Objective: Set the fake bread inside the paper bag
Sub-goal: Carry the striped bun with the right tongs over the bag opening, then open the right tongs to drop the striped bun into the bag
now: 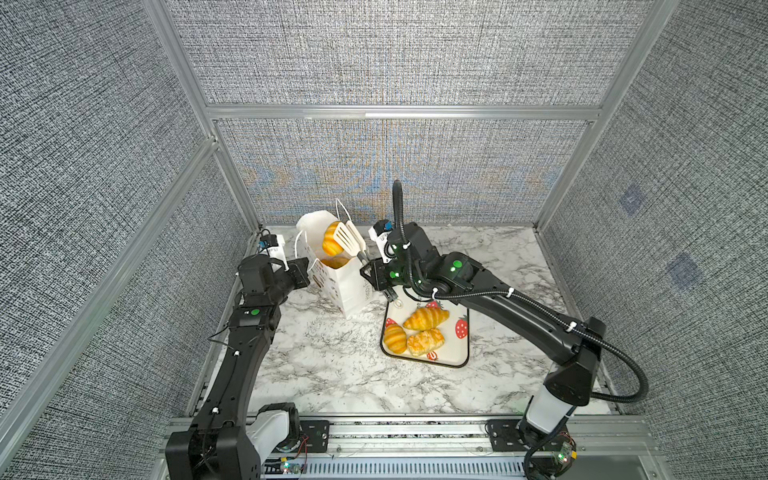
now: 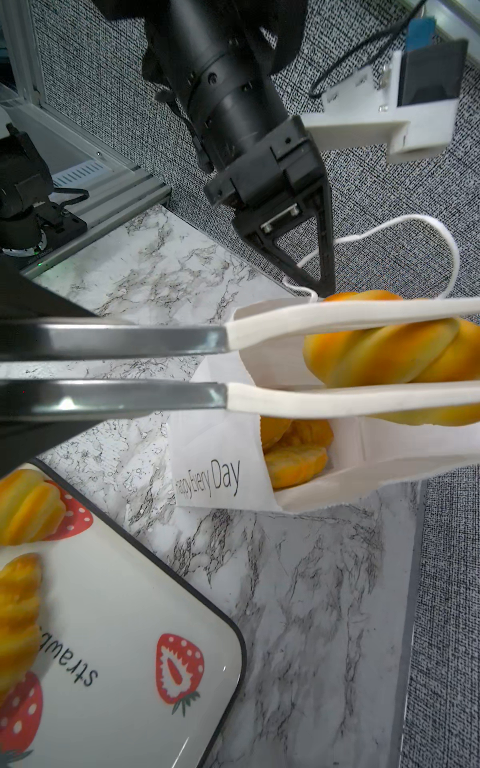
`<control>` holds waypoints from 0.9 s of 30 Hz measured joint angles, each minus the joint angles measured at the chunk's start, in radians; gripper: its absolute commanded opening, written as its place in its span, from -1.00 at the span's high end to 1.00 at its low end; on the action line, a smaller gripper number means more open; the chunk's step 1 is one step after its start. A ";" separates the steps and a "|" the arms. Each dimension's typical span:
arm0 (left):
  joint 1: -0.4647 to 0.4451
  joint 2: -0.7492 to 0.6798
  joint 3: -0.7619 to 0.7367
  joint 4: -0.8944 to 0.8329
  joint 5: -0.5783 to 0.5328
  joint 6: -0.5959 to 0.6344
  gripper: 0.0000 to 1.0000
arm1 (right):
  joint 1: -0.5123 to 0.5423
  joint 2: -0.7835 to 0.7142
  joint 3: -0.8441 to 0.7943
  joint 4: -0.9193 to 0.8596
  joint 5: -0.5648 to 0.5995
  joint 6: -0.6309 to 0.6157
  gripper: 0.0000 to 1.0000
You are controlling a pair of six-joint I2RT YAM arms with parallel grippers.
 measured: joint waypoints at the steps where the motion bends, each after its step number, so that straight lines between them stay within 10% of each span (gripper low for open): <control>1: 0.000 0.000 0.000 0.000 0.000 0.000 1.00 | -0.002 0.000 -0.004 -0.002 0.000 0.005 0.46; 27: -0.004 -0.002 0.000 0.000 -0.010 0.011 1.00 | -0.002 0.019 -0.046 0.008 -0.039 0.028 0.41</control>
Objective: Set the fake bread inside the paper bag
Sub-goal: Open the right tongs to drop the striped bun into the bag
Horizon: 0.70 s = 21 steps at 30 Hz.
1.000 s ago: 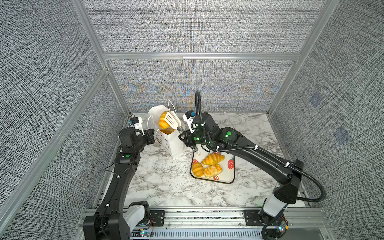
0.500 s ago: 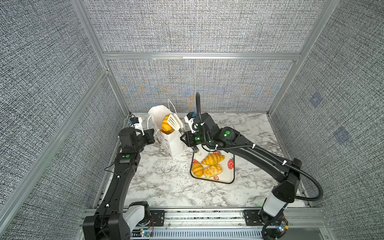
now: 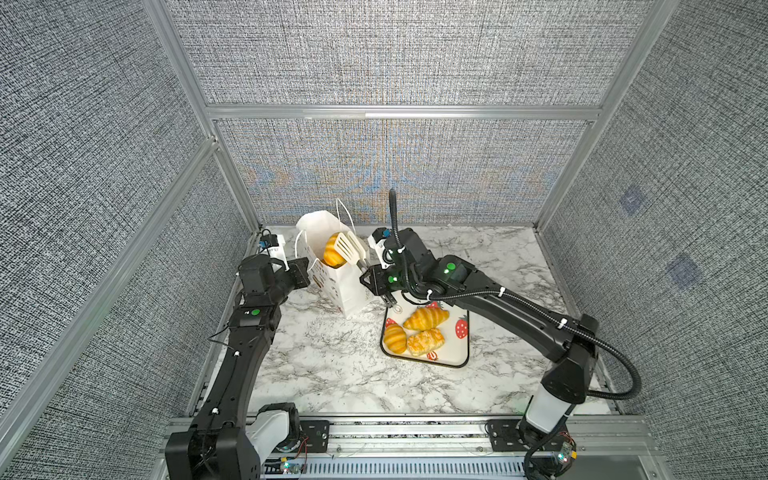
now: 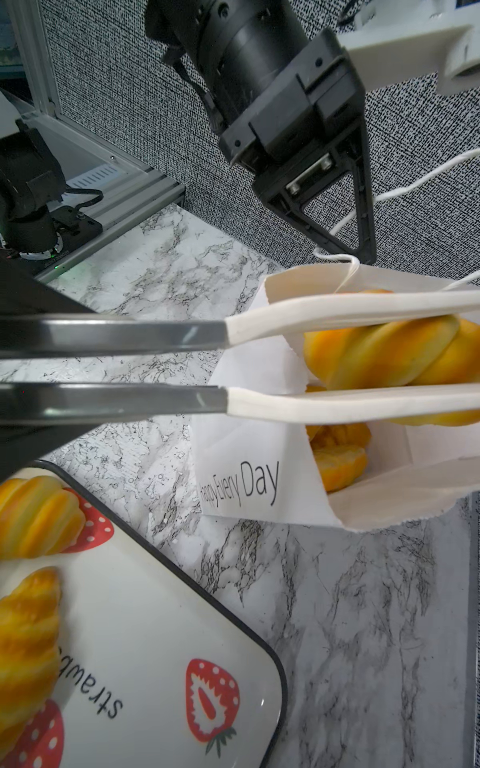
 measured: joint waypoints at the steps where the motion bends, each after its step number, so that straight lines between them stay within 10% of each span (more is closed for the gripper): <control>1: 0.000 0.000 0.000 0.000 0.000 0.000 1.00 | 0.000 0.000 -0.003 0.002 0.000 0.002 0.40; 21: -0.001 -0.003 0.000 0.000 -0.001 0.001 1.00 | -0.002 -0.020 -0.051 0.012 -0.003 0.014 0.11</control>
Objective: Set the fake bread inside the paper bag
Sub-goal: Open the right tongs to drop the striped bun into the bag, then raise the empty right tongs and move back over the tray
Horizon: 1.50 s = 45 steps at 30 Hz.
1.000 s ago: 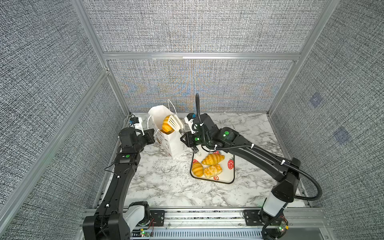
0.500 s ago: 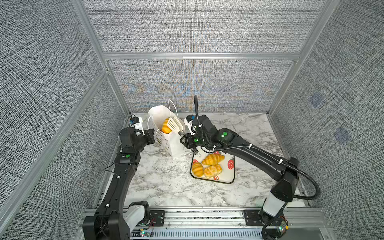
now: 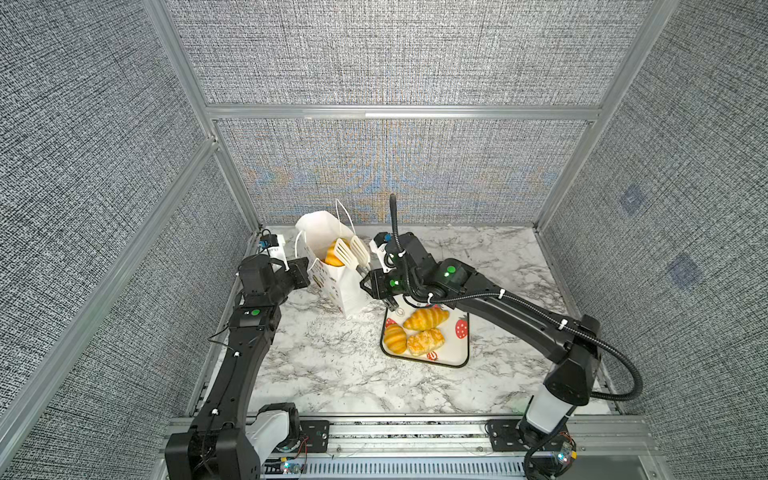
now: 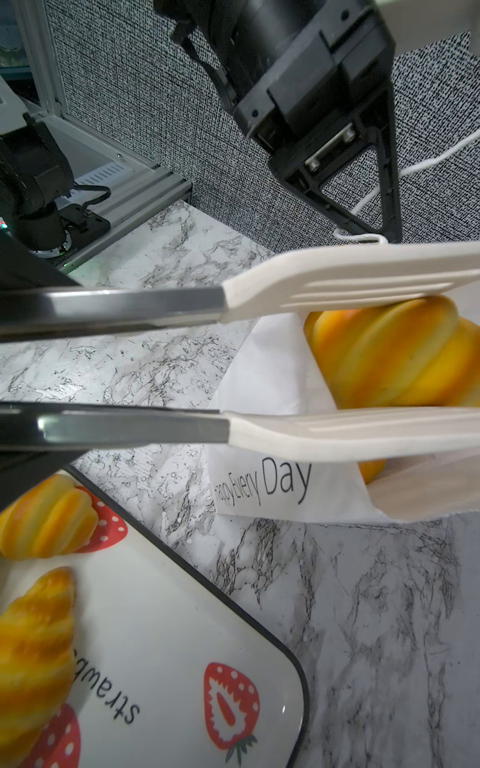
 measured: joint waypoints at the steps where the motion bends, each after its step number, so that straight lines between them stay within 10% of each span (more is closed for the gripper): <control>1: 0.000 0.000 0.000 0.000 0.000 0.000 1.00 | 0.000 -0.002 0.000 0.000 0.000 0.000 0.08; 45: -0.003 -0.004 0.000 0.000 0.000 0.003 1.00 | -0.001 -0.363 -0.174 -0.080 0.183 -0.003 0.01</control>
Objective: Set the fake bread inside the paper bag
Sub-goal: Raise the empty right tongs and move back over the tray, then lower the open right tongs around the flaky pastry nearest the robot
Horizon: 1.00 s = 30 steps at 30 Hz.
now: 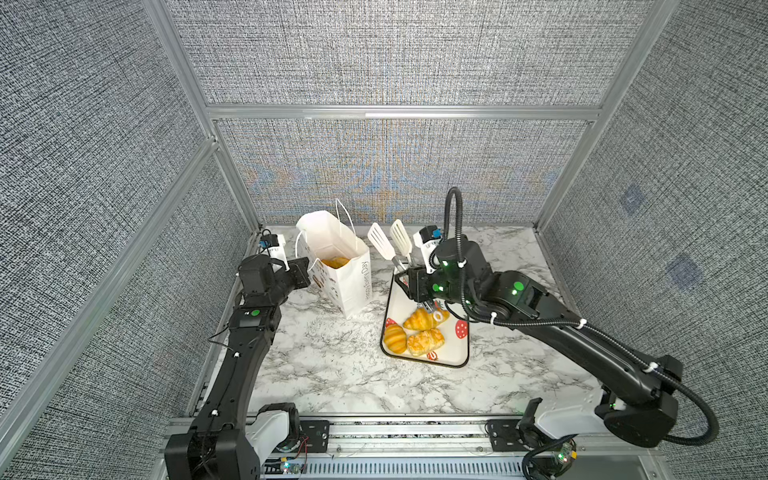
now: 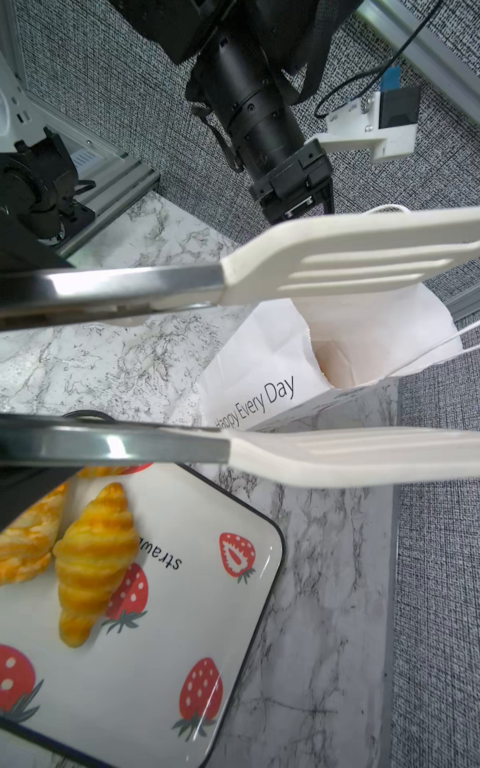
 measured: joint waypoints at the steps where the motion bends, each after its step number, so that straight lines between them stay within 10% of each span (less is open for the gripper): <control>1: 0.000 0.000 0.000 0.000 0.000 0.000 1.00 | -0.003 -0.013 -0.012 -0.010 0.008 0.003 0.00; 30: -0.013 0.003 0.000 0.000 0.001 0.000 1.00 | -0.010 -0.316 -0.518 -0.182 0.040 0.284 -0.05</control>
